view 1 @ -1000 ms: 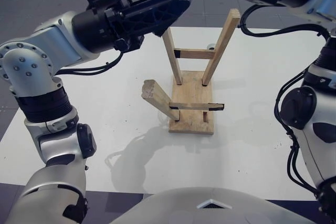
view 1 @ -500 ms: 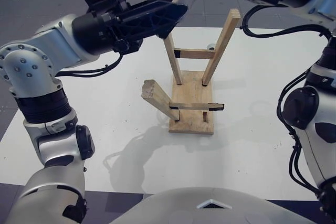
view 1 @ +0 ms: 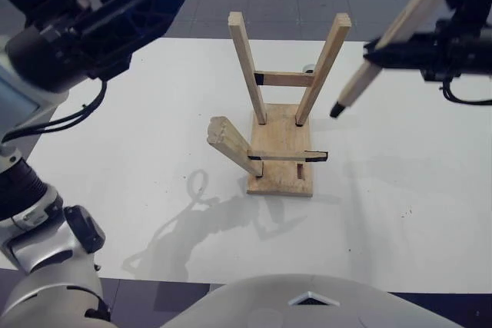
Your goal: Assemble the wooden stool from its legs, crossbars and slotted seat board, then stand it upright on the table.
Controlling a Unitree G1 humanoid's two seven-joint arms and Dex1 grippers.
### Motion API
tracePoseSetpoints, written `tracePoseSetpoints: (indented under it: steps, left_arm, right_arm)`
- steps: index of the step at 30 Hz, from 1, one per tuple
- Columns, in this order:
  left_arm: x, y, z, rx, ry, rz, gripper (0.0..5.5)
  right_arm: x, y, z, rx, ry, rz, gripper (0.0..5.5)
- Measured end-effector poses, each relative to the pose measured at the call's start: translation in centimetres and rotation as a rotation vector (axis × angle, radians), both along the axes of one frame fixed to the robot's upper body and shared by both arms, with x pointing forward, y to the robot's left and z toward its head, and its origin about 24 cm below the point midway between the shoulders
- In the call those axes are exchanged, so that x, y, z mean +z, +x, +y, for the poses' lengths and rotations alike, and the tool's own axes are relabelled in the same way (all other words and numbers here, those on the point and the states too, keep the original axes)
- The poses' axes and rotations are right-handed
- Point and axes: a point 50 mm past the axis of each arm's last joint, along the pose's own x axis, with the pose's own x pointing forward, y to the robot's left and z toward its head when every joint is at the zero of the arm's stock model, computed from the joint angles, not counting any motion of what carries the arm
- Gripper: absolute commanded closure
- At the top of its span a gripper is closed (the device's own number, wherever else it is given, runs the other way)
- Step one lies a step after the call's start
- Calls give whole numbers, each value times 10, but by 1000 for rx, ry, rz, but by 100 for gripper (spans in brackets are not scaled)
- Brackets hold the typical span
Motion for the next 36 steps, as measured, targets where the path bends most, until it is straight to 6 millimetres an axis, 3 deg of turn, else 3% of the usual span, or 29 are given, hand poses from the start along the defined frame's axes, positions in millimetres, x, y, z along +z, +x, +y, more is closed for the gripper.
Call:
tracePoseSetpoints:
  steps: [4,7,15,20,24,27,31,36]
  left_arm:
    - [-42,-11,19,128,72,165,0]
    - [-55,-14,17,149,93,188,0]
    - [-74,-13,2,119,98,225,0]
    - [-81,-10,-4,112,101,239,0]
    - [-84,-9,-6,107,107,253,0]
    - [-86,-8,-4,123,112,265,0]
    - [-89,-5,-1,141,108,276,0]
    - [-90,-4,0,148,107,277,0]
  right_arm:
    - [-57,-25,-11,61,-206,67,347]
    - [-90,-38,-17,115,-308,9,347]
    - [-122,-43,-10,242,-163,-234,347]
    - [-150,-41,-30,177,-98,-392,347]
    - [-160,-39,-33,106,-68,-459,347]
    - [-158,-43,-17,130,-9,-455,347]
    - [-156,-62,11,194,82,-386,348]
    - [-150,-64,17,189,87,-356,348]
